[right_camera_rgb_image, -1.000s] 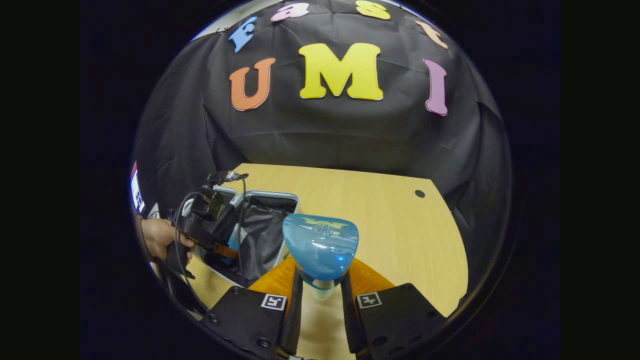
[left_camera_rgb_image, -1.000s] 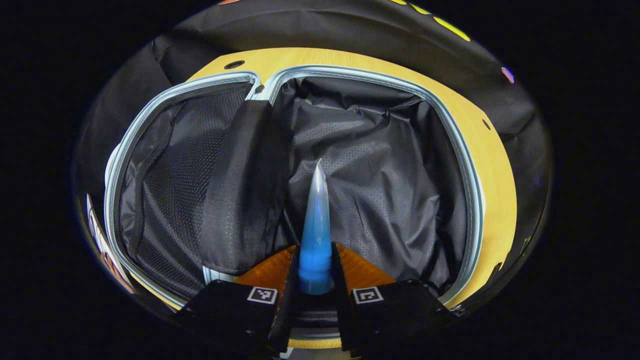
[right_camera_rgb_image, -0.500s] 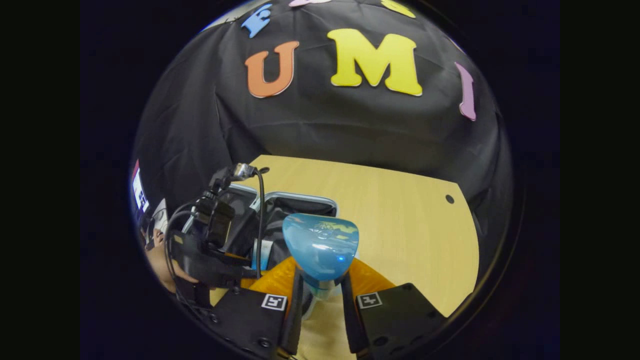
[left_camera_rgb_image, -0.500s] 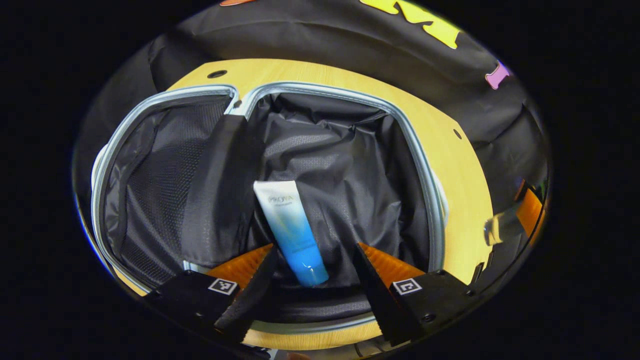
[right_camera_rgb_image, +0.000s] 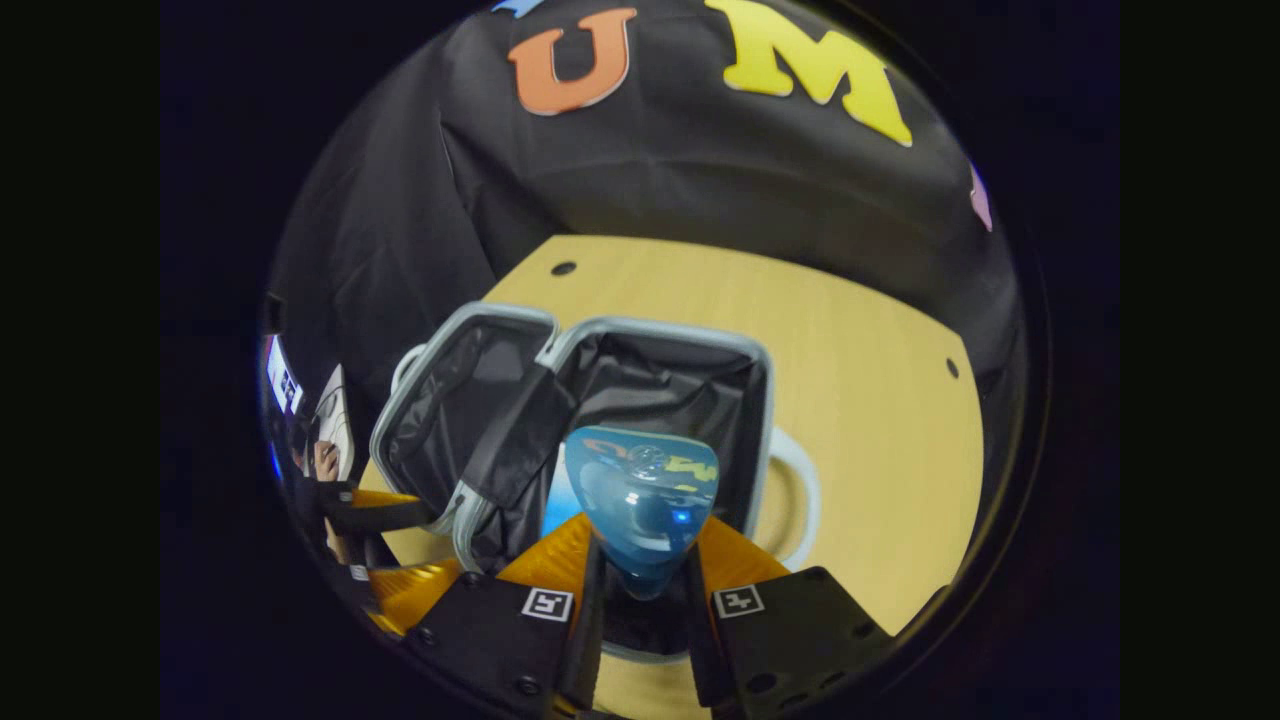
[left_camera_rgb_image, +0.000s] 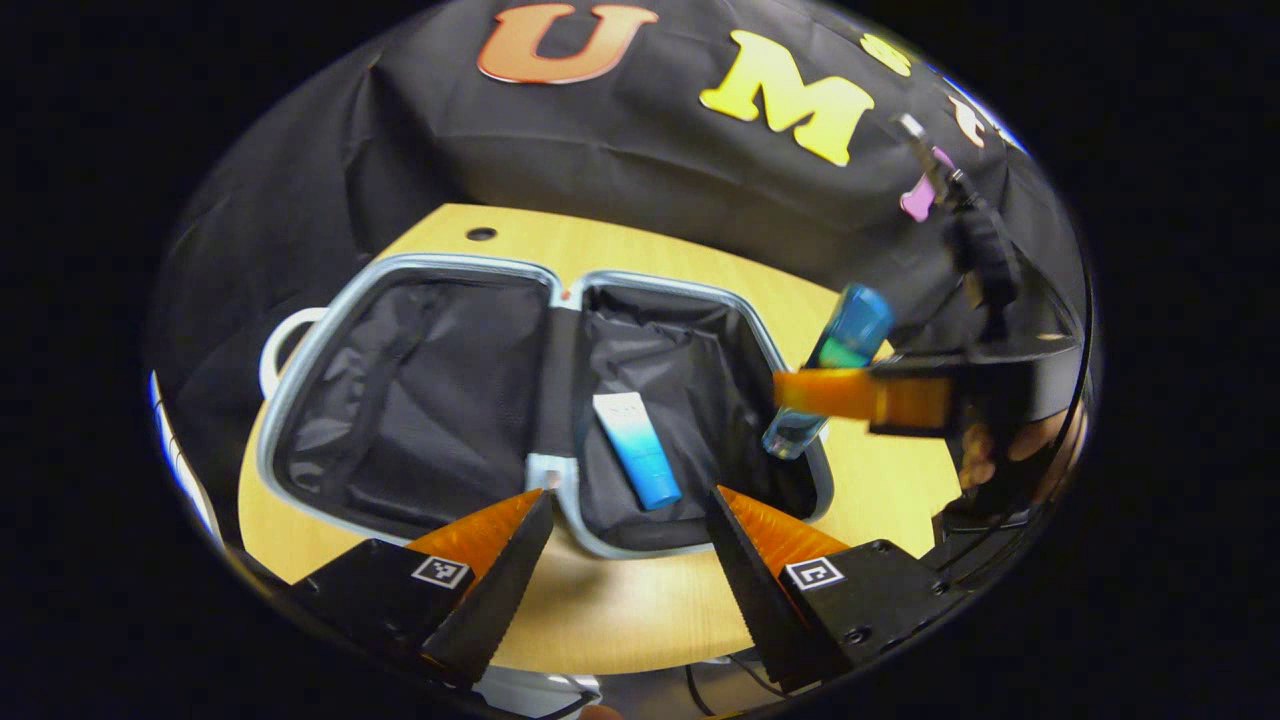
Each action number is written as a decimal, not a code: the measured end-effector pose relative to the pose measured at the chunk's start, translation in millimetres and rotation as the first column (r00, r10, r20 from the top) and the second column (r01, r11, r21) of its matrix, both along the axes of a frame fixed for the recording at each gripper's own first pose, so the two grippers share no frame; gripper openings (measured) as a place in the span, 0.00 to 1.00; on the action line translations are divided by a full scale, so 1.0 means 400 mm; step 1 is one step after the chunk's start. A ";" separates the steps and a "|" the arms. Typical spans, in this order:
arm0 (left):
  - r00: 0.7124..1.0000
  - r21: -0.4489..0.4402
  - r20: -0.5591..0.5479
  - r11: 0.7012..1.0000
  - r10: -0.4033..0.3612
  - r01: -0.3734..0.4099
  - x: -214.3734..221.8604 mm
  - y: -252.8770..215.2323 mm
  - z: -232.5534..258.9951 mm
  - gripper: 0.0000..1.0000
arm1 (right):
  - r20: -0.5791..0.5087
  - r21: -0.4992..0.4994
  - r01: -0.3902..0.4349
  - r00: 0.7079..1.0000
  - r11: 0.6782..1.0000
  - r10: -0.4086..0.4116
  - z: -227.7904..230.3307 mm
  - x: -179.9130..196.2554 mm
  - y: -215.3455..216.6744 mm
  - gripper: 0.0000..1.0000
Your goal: First open the suitcase, pack the skin care products into it, and then close the suitcase.
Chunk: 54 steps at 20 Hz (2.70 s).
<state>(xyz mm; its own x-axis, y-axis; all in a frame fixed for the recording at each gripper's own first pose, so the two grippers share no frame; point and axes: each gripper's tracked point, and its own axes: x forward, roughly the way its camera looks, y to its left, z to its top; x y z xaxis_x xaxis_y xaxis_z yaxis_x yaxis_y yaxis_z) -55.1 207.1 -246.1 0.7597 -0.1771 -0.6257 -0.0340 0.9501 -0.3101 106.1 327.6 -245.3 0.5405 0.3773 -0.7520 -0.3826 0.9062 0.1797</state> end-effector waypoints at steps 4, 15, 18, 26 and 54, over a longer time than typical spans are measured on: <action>0.984 0.006 0.075 0.986 0.164 -0.165 -0.020 0.211 0.039 0.99 | -0.149 -0.065 0.009 0.989 0.998 -0.018 -0.103 -0.034 0.031 0.34; 0.826 -0.292 -0.054 0.782 0.561 -0.551 0.034 0.654 -0.067 0.99 | -0.344 -0.128 0.209 0.907 0.969 -0.241 -0.220 0.018 0.036 0.37; 0.829 -0.366 -0.077 0.757 0.554 -0.541 0.063 0.682 -0.101 0.99 | -0.335 -0.145 0.196 0.912 0.970 -0.235 -0.214 0.017 0.034 0.36; 0.833 -0.463 -0.116 0.713 0.541 -0.527 0.114 0.690 -0.157 1.00 | -0.180 -0.033 0.170 0.968 0.985 -0.173 0.034 -0.005 -0.011 0.59; 0.793 -0.590 0.089 0.673 0.603 -0.446 0.202 0.698 -0.021 0.05 | 0.568 0.197 0.390 0.702 0.899 -0.429 0.684 -0.256 -0.549 0.81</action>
<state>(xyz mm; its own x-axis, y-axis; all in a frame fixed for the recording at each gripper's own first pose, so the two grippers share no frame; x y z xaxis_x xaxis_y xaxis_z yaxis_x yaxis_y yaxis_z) 25.7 486.3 -254.3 0.9412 0.0712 -0.3302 -0.3218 0.4867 -0.8121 3.9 108.1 28.3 0.9745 0.0448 -0.2197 -0.0221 0.9943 0.1048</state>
